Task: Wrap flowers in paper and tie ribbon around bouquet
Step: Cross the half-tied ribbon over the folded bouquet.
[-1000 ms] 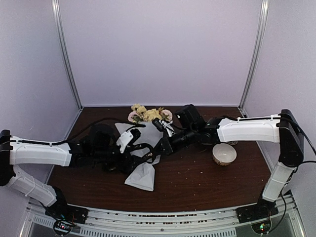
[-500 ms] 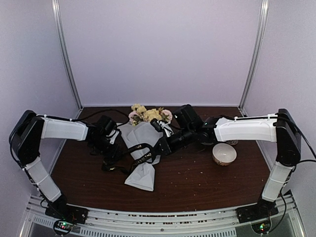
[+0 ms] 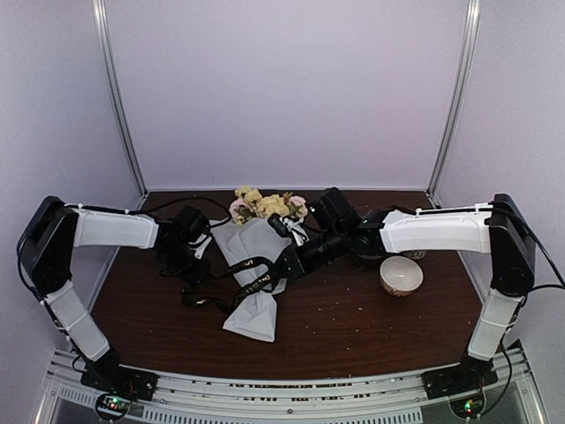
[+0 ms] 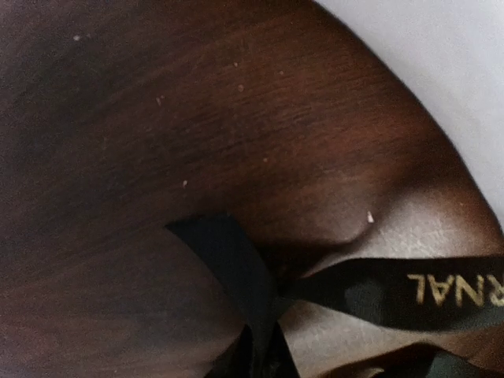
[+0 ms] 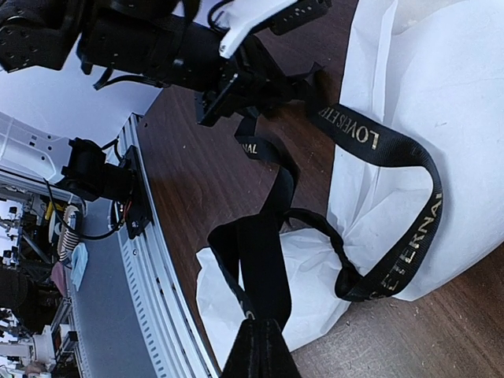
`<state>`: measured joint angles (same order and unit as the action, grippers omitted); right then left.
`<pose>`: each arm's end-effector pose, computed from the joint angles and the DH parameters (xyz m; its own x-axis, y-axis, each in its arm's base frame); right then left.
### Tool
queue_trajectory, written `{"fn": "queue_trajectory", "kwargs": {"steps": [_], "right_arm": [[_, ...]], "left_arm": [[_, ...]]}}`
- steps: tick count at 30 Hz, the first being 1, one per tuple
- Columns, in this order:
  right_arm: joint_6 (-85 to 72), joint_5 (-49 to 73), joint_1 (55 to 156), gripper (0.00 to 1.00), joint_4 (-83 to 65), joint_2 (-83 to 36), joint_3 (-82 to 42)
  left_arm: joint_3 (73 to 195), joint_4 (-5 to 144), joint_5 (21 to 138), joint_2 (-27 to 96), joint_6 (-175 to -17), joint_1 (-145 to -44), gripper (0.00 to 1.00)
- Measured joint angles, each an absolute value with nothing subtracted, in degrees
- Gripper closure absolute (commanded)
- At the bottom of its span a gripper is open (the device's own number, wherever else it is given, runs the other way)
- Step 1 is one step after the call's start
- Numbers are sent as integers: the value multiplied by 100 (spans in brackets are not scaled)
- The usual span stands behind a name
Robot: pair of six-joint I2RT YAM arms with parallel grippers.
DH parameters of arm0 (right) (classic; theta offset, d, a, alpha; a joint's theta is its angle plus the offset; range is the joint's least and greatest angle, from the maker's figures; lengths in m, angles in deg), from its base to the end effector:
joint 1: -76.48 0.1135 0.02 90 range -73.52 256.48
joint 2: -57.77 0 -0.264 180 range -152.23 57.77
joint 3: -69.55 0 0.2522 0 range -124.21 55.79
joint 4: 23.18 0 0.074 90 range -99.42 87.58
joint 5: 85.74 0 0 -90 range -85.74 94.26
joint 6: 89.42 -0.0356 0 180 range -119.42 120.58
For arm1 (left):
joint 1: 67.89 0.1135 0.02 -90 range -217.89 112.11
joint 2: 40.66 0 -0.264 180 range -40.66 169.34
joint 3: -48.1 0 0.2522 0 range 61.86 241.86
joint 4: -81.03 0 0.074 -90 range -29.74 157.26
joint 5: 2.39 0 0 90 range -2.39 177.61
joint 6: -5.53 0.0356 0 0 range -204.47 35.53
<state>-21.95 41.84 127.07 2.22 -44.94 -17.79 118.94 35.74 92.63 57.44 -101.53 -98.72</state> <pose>0.2363 0.3218 0.2374 -0.7299 -0.4100 -0.5469 -0.6776 0.3284 0.6581 0.2714 -0.1584 0.1549 -0.9263 0.2125 -0.3112 0.2262 0.9740 -0.0082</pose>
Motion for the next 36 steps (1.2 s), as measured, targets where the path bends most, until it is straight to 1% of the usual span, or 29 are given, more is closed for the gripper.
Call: {"fn": "queue_trajectory", "kwargs": {"steps": [3,7,9,10,13,15,19,23,26,29,32,36], "right_arm": [[-2223,4182,12696,100,253,-4586,-1891],[-2300,4171,12604,100,286,-4737,-2118],[-2330,4169,12517,100,323,-4844,-2291],[-2337,4158,12471,100,347,-4903,-2382],[-2341,4127,12351,100,430,-5067,-2623],[-2326,4110,12298,100,495,-5141,-2732],[-2206,4000,12250,100,760,-5251,-3038],[-2031,3908,12250,100,948,-5266,-3196],[-1886,3834,12250,100,1107,-5266,-3202],[-1753,3777,12248,100,1287,-5266,-3213],[-1585,3707,12237,100,1551,-5266,-3285],[-1377,3631,12235,100,1802,-5264,-3397]], "left_arm": [[11841,3488,9363,5032,-9969,-10008,100],[11918,3440,9370,3812,-9510,-10653,100],[12049,3375,9042,3305,-9121,-11186,100],[12064,3366,8996,3264,-9073,-11394,100],[12132,3241,8330,3017,-8621,-12174,100],[12182,3191,7868,2984,-8356,-12451,100],[12805,2970,7138,3362,-7829,-12508,100],[13835,2988,6465,4282,-7230,-12637,100],[14232,2944,6157,4929,-6870,-12779,100],[14521,2857,6120,5635,-6531,-12919,100],[14654,2710,6334,6162,-6267,-13024,100],[14591,2538,6701,6509,-6079,-13090,100]]}}
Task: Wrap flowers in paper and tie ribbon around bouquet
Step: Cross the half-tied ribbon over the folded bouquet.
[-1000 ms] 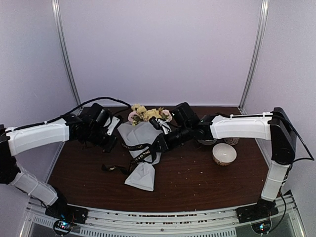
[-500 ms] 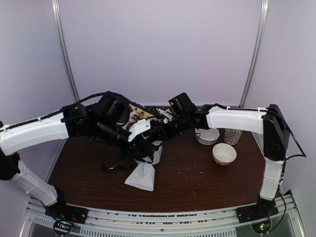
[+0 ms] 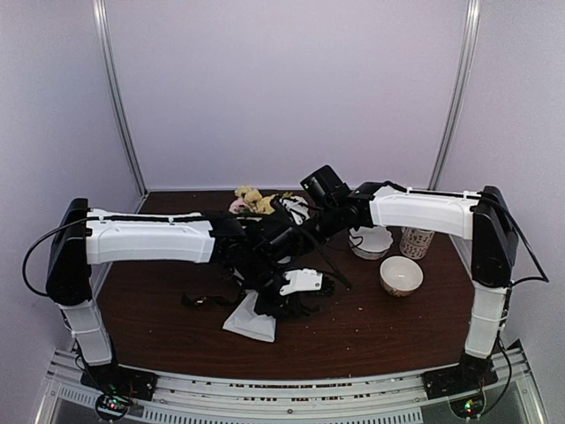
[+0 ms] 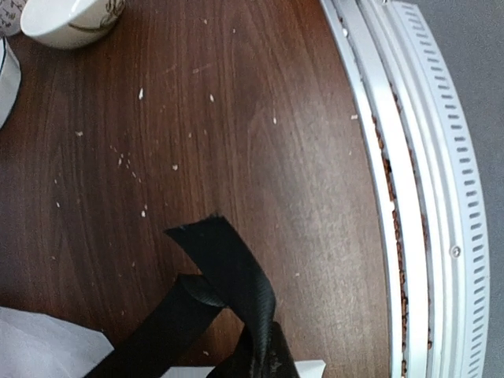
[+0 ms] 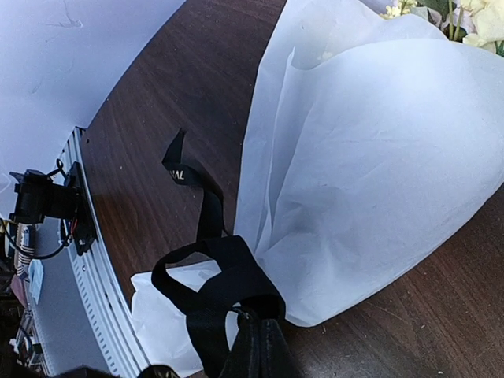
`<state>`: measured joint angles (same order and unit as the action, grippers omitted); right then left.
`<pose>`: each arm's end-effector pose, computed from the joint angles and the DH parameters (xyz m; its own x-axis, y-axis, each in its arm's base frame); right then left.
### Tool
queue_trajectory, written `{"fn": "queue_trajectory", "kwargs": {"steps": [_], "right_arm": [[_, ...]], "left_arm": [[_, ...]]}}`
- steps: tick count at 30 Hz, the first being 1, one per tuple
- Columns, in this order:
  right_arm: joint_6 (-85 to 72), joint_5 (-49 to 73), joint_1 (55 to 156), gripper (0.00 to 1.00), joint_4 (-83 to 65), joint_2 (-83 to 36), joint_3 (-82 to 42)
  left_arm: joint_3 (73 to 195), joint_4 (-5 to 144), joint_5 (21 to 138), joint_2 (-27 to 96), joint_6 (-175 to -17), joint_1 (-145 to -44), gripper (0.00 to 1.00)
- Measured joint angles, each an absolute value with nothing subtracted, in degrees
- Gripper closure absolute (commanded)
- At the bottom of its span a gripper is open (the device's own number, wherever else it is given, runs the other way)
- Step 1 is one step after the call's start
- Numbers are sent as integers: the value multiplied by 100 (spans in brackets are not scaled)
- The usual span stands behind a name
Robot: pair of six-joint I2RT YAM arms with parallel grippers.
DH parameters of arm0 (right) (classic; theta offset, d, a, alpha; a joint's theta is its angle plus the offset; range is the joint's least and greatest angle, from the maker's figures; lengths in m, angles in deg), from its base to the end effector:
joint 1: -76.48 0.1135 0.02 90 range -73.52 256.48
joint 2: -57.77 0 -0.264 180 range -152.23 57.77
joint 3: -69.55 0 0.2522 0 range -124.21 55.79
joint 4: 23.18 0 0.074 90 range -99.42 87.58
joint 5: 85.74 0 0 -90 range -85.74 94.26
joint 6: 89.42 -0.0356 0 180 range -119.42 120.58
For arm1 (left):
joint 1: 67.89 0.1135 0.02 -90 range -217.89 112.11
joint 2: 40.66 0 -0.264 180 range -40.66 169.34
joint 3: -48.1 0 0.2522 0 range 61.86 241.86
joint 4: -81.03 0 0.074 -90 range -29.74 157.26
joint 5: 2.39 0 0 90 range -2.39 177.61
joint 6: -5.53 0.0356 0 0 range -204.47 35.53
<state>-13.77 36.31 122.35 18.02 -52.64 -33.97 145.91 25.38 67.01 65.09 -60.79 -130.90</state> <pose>0.2873 0.3232 0.2531 -0.7140 -0.4343 -0.5492 -0.7001 0.4577 0.5481 0.1655 -0.3525 0.2366 -0.0087 0.8455 -0.5339 0.9922 -0.0592 -0.1099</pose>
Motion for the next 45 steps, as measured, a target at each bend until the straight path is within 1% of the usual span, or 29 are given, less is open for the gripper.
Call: {"fn": "queue_trajectory", "kwargs": {"steps": [3,6,12,14,18,20,22,25,27,29,31,34,36,39,43,45], "right_arm": [[-1272,3613,12235,100,1907,-5259,-3397],[-1176,3596,12235,100,2054,-5259,-3399],[-1017,3589,12235,100,2316,-5259,-3521],[-964,3583,12235,100,2377,-5259,-3591],[-850,3570,12235,100,2487,-5242,-3620],[-791,3546,12235,100,2565,-5229,-3620],[-726,3517,12235,100,2637,-5205,-3620],[-684,3502,12235,100,2690,-5141,-3576],[-667,3502,12237,100,2705,-5113,-3554],[-665,3502,12237,100,2701,-5111,-3539],[-665,3502,12248,100,2696,-5111,-3504],[-665,3500,12287,100,2705,-5111,-3467],[-665,3489,12309,100,2705,-5111,-3456],[-665,3454,12318,100,2703,-5109,-3414],[-667,3399,12340,100,2710,-5109,-3405],[-667,3397,12340,100,2714,-5109,-3408]], "left_arm": [[14031,2782,6961,6225,-6168,-13070,100],[13098,3313,7125,5517,-6736,-12871,100],[11081,4907,7274,3668,-8384,-11675,100],[10738,5119,7280,3371,-8747,-11634,100],[10502,5296,7250,3312,-9191,-11798,100],[10193,5434,7403,3034,-9429,-11813,100],[9699,5447,7761,2289,-9716,-11741,100],[9168,5318,8526,702,-10218,-11512,100],[9155,5193,9169,-179,-10568,-11315,100],[9369,4964,9724,-588,-10913,-11133,100],[9603,4719,10072,-384,-11189,-11031,100],[9859,4210,10294,689,-11530,-11015,100],[9890,3869,10279,1377,-11606,-11024,100],[9890,3517,10063,1637,-11510,-11166,100],[10067,3565,9564,1351,-10937,-12102,100],[10351,3633,9210,1578,-10662,-12639,100]]}}
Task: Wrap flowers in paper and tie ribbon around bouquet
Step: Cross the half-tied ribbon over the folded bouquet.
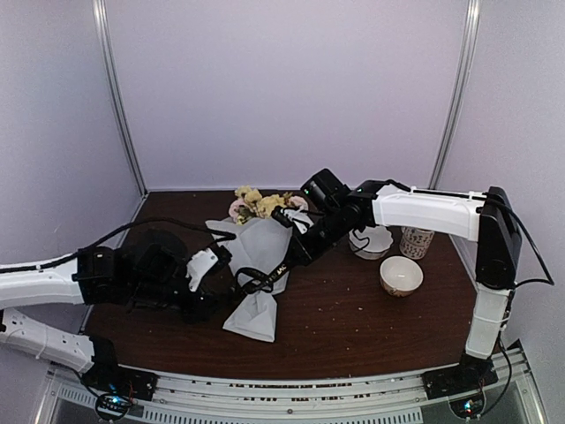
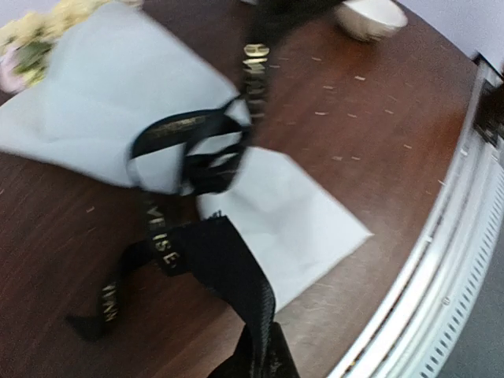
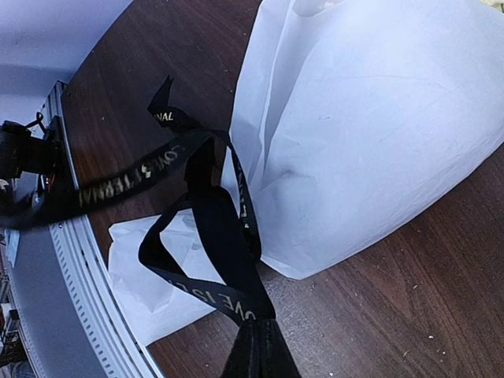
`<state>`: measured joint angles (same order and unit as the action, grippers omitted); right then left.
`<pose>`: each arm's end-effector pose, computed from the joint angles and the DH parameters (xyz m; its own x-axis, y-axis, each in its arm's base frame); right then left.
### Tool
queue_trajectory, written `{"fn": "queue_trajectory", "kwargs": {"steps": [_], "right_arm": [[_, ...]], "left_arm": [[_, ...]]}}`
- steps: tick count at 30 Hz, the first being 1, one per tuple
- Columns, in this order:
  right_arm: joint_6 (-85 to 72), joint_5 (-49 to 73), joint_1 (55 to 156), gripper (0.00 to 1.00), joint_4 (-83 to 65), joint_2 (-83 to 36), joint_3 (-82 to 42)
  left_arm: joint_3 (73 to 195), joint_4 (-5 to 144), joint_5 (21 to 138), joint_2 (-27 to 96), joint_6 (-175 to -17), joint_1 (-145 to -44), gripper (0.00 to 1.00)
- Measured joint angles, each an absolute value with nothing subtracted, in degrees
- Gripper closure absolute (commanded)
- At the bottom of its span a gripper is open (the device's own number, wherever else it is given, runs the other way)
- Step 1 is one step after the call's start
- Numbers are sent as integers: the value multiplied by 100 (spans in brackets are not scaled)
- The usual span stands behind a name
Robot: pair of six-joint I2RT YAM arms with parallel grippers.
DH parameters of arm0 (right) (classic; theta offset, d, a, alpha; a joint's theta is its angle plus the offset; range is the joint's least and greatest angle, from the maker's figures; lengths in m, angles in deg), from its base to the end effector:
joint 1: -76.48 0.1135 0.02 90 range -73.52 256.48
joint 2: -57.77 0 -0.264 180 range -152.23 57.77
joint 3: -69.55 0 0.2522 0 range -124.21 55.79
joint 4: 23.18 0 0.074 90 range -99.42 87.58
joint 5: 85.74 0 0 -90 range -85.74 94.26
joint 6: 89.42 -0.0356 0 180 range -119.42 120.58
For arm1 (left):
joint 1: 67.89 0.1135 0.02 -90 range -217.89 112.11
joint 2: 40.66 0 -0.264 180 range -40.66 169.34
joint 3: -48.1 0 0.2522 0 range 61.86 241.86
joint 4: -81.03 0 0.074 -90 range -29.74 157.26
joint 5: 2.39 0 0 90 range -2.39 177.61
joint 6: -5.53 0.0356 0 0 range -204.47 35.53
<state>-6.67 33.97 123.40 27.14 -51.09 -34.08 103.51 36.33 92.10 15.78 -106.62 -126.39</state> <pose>0.2711 0.3158 0.2538 -0.6630 -0.5485 -0.5096 -0.7482 0.4614 0.4768 0.1083 -0.1713 0.2506 -0.6562 0.3515 -0.6677 0.6198 0.7558 -0.2113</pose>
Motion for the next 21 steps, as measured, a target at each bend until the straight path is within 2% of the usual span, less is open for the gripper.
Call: {"fn": "queue_trajectory", "kwargs": {"steps": [8,15,19,20,21], "right_arm": [[-656,3353,12344,100,2812,-5109,-3648],[-568,3272,12344,100,2902,-5109,-3781],[-551,3268,12344,100,2939,-5109,-3781],[-549,3268,12344,100,2946,-5109,-3781],[-540,3268,12344,100,2954,-5109,-3781]], "left_arm": [[11819,3919,7962,4300,-9595,-13380,100],[13883,3882,7737,5825,-8579,-13715,100],[14549,3919,7523,6319,-8201,-13900,100],[14646,3897,7495,6424,-8140,-13927,90],[14713,3882,7488,6509,-8094,-13940,76]]}}
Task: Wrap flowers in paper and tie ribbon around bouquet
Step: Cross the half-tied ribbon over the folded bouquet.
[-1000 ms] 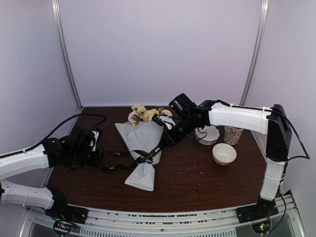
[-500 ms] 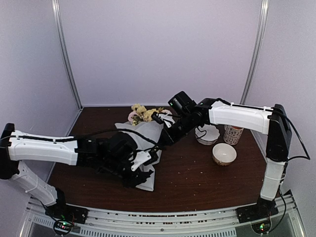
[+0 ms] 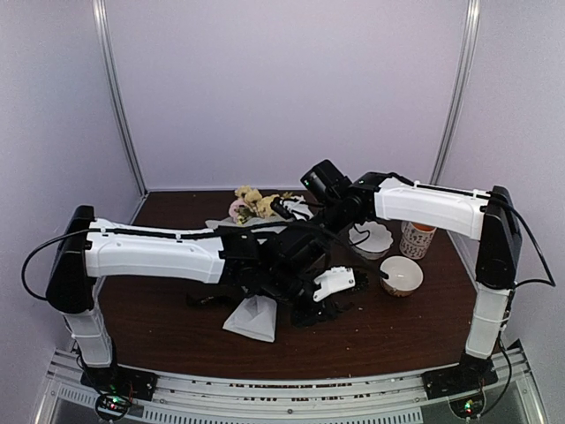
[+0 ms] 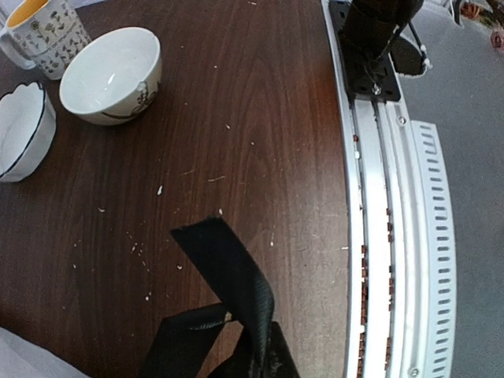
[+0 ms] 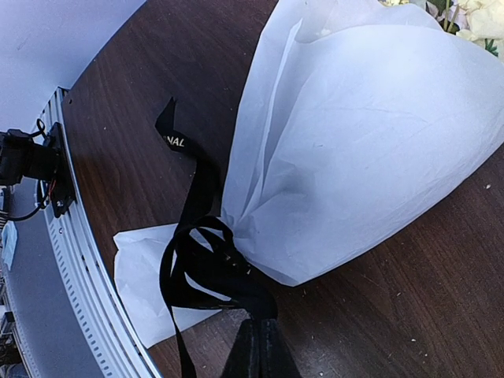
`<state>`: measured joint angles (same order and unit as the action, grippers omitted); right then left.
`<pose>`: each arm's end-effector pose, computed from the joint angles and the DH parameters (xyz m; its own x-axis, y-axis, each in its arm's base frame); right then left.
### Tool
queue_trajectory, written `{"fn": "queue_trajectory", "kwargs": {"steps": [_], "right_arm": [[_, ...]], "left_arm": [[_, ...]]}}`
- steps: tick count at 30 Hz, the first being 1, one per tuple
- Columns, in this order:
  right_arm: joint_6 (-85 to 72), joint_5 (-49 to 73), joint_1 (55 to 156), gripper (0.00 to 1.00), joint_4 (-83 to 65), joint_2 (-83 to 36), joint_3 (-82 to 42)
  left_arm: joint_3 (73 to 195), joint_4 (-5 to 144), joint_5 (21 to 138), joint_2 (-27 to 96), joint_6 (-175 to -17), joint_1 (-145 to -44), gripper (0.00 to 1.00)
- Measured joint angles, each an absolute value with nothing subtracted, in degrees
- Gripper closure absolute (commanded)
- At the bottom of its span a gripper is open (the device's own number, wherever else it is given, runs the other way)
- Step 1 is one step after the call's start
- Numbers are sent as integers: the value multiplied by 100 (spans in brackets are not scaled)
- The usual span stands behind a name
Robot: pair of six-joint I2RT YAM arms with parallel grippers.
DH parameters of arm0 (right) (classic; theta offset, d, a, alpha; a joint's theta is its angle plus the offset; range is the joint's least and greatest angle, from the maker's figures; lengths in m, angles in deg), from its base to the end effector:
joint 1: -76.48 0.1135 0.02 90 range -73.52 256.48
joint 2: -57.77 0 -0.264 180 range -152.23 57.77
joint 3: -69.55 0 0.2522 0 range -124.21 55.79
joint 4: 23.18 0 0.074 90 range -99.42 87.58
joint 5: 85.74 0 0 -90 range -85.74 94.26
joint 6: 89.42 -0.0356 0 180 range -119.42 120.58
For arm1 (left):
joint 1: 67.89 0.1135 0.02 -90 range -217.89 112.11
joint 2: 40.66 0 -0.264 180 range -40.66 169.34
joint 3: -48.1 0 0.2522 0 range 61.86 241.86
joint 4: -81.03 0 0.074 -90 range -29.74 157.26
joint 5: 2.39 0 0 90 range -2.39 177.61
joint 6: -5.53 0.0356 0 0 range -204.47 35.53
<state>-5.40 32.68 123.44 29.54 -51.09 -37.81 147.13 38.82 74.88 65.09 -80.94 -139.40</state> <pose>0.2736 0.3178 0.2713 -0.6374 -0.5484 -0.5413 -0.7705 0.4565 0.4449 0.1237 -0.3947 0.2561 -0.1789 0.7242 -0.6660 0.9839 0.1277 -0.1254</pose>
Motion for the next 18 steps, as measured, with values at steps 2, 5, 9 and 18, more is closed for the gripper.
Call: {"fn": "queue_trajectory", "kwargs": {"steps": [2,5,9,18], "right_arm": [[-536,3270,12344,100,2963,-5109,-3781],[-533,3270,12349,100,2981,-5109,-3781],[-538,3272,12351,100,2974,-5109,-3781],[-586,3290,12399,100,2948,-5109,-3781]], "left_arm": [[14792,3858,7501,6686,-7954,-13953,52],[14785,3663,7608,6717,-7781,-13951,34],[14687,3569,7849,6547,-7501,-13951,21],[13059,4345,8402,4756,-7530,-13695,43]]}}
